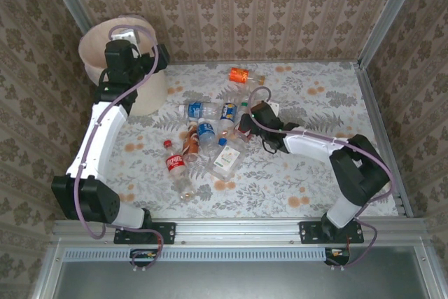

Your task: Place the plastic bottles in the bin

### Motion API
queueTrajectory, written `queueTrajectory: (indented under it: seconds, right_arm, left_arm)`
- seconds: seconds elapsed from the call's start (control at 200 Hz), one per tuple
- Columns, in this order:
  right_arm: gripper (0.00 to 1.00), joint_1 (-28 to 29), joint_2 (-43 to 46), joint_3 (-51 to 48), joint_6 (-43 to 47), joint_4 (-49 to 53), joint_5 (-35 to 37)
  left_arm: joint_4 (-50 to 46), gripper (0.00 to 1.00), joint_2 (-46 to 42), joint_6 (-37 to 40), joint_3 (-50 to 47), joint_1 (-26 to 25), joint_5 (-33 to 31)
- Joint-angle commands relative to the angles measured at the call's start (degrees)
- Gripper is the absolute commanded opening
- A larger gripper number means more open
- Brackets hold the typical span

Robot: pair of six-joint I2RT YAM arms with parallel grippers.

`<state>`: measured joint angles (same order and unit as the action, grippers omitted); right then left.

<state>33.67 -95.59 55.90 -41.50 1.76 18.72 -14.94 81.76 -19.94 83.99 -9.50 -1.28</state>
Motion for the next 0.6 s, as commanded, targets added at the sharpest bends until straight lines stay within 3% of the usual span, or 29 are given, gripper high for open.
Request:
queueTrajectory:
  seconds: [0.0,0.375,0.595]
  right_arm:
    - [1.0,0.3,-2.5,3.0,-1.3,1.4,1.0]
    - [1.0,0.5,-10.1,9.1,-2.0,4.9,-2.0]
    - [1.0,-0.3,-9.2,8.2,1.7,9.8,-1.7]
  left_arm:
    - [0.2,1.0,-2.0,-0.3,-0.7,0.6,-1.9]
    - [-0.5,1.0,-1.4,0.0,-0.6,1.0,-2.5]
    - [-0.4,1.0,-1.1,-1.1,-1.8,1.2,-2.3]
